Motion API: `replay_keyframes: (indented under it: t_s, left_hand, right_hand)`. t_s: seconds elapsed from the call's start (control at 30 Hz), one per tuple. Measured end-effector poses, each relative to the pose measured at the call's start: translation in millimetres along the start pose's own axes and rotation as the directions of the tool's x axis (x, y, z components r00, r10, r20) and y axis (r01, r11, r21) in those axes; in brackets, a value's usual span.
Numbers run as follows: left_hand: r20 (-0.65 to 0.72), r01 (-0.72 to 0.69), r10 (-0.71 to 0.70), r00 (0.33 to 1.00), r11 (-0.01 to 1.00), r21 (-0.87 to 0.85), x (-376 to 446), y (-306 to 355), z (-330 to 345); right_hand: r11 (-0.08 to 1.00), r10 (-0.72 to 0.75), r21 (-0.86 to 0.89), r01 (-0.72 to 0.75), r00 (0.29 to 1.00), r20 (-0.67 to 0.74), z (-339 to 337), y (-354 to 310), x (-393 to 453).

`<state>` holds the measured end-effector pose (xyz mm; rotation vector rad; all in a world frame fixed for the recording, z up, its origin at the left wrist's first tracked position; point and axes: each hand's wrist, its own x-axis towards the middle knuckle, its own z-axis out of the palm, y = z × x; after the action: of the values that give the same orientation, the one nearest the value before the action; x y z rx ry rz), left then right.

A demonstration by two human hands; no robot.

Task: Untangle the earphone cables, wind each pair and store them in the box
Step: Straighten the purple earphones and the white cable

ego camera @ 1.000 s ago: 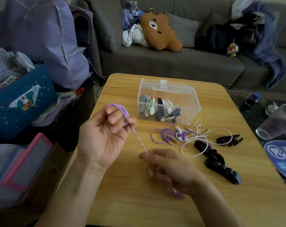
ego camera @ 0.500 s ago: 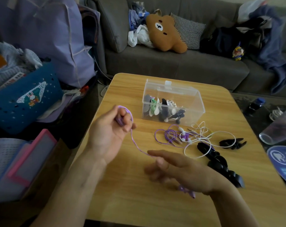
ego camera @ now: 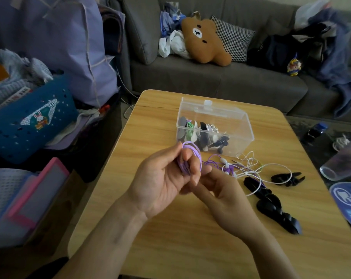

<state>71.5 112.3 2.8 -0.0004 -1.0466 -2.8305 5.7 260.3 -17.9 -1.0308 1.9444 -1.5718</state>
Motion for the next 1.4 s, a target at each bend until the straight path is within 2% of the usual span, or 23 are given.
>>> replay_keyframes:
  t_s: [0.03,0.1,0.23,0.33,0.47,0.6,0.67,0.77,0.83,0.93,1.03,1.07,1.13,1.23,1.33,1.4]
  left_hand:
    - [-0.011,-0.01,0.01,1.0,1.0,0.002,0,1,0]
    - [-0.077,-0.04,0.041,0.996,0.999,0.016,0,2,2]
    - [-0.316,-0.121,0.138,0.939,0.99,0.072,3,6,-3]
    - [-0.41,-0.132,0.162,0.897,0.986,0.1,3,13,-14]
    - [-0.443,-0.079,0.164,0.881,0.976,0.205,2,12,-12]
    - [-0.432,-0.066,0.17,0.886,0.967,0.245,4,8,-8]
    - [-0.4,-0.108,0.192,0.896,0.969,0.225,4,8,-7]
    - [-0.363,-0.118,0.197,0.911,0.966,0.228,4,6,-6]
    - [-0.342,-0.121,0.271,0.9,0.908,0.402,4,3,-5]
    - [-0.206,-0.098,0.361,0.91,0.668,0.738,-2,-3,-7]
    - [-0.03,-0.077,0.278,0.96,0.365,0.928,-7,-2,-11]
    - [-0.001,-0.07,0.23,0.973,0.303,0.95,-8,-1,-11]
    - [0.008,-0.046,0.143,0.99,0.261,0.964,-10,3,-8]
    - [0.021,-0.03,0.036,0.999,0.282,0.959,-12,7,-4]
    - [0.063,-0.049,-0.041,0.997,0.277,0.959,-14,13,-6]
    - [0.06,-0.058,0.002,0.998,0.283,0.957,-15,16,-9]
  right_hand:
    - [0.995,0.044,0.092,-0.048,0.998,0.048,1,-1,-1]
    - [0.981,0.097,0.158,-0.109,0.992,0.085,4,2,-3]
    - [0.976,0.149,0.154,-0.152,0.988,0.033,10,2,-2]
    - [0.961,0.22,0.171,-0.215,0.975,-0.011,7,-3,0]
    - [0.919,0.334,0.257,-0.298,0.936,-0.11,2,-7,3]
    - [0.913,0.366,0.25,-0.321,0.917,-0.158,2,-5,3]
    - [0.934,0.335,0.174,-0.313,0.935,-0.119,4,-3,2]
    - [0.97,0.232,-0.066,-0.234,0.972,-0.034,11,-2,-1]
    - [0.974,0.177,-0.148,-0.171,0.984,0.023,16,-2,-3]
    - [0.986,0.135,-0.105,-0.127,0.988,0.081,15,-6,-5]
    - [0.991,0.123,0.036,-0.126,0.99,0.074,3,-15,-6]
    - [0.987,0.129,0.088,-0.134,0.99,0.052,-3,-18,-6]
    - [0.983,0.153,0.108,-0.151,0.988,-0.009,-16,-21,-6]
    - [0.989,0.149,0.027,-0.148,0.986,-0.072,-29,-23,-7]
    - [0.989,0.146,-0.002,-0.146,0.988,-0.043,-38,-23,-8]
    - [0.989,0.145,-0.043,-0.145,0.989,0.005,-43,-24,-9]
